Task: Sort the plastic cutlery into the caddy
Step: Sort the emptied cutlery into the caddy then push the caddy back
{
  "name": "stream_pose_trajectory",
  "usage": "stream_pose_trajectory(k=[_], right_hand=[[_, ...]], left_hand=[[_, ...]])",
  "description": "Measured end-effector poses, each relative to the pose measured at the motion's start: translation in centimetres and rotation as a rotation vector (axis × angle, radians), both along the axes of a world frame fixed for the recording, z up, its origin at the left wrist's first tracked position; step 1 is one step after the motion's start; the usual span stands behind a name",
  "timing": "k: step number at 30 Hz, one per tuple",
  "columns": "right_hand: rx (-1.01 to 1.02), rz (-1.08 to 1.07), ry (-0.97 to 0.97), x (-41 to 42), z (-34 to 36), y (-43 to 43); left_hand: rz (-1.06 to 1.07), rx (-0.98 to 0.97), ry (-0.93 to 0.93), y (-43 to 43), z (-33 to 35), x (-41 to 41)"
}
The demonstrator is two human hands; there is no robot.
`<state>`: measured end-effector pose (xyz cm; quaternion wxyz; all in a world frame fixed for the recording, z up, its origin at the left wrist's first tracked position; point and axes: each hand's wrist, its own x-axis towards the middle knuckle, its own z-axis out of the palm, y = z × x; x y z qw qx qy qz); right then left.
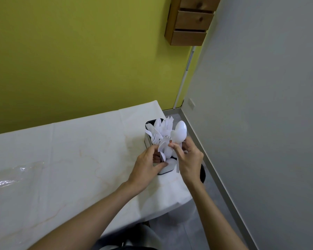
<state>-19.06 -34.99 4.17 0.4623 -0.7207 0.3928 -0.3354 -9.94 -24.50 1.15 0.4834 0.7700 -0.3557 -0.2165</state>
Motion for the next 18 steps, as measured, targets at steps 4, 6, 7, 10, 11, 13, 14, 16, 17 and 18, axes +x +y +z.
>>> stream_pose_trajectory(k=[4,6,7,10,11,13,14,16,17,18], right_hand=[[-0.263,0.036,0.102,-0.8,-1.5,-0.3],[-0.370,0.058,0.144,-1.3,-2.3,-0.3],[-0.380,0.066,0.141,-1.6,-2.6,-0.3],[-0.356,0.051,0.106,-2.2,-2.5,-0.7],[-0.357,0.045,0.090,-2.2,-2.3,-0.8],[-0.341,0.039,0.061,-2.3,-1.8,-1.2],[-0.312,0.039,0.049,-2.3,-1.6,-1.3],[-0.238,0.017,0.011,-2.3,-1.0,-1.5],[-0.181,-0.013,-0.030,-2.2,-0.5,-1.5],[-0.107,-0.050,-0.096,-2.0,0.0,-1.5]], left_hand=[[-0.010,0.015,0.003,0.1,0.3,0.1],[-0.007,0.022,0.010,0.2,0.4,0.2],[-0.009,0.020,0.014,0.2,0.4,0.2],[-0.016,0.011,0.029,0.2,0.4,0.2],[-0.016,0.010,0.028,0.2,0.3,0.2],[-0.014,0.011,0.024,0.2,0.2,0.2],[-0.015,0.011,0.023,0.2,0.2,0.3],[-0.015,0.015,0.020,0.2,0.1,0.3],[-0.014,0.018,0.020,0.2,0.0,0.3],[-0.011,0.019,0.020,0.2,0.0,0.2]])
